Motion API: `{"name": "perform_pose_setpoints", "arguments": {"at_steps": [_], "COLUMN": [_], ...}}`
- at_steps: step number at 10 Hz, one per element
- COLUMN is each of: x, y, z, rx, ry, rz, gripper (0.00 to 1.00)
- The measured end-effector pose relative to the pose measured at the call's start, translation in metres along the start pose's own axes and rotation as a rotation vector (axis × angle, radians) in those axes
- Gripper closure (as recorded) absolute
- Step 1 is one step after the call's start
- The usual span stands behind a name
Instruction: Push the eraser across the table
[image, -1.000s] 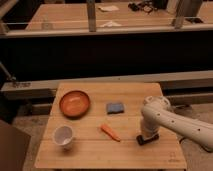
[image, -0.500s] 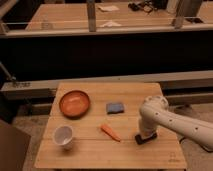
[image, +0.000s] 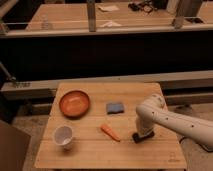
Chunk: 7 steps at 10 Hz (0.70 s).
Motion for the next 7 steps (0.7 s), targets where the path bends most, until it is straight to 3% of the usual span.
{"name": "perform_pose_setpoints", "arguments": {"at_steps": [7], "x": [-0.0045], "y": [-0.0069], "z": [-0.0062], "rx": [0.009], "ry": [0.015], "rz": [-0.032], "gripper": [0.92]}}
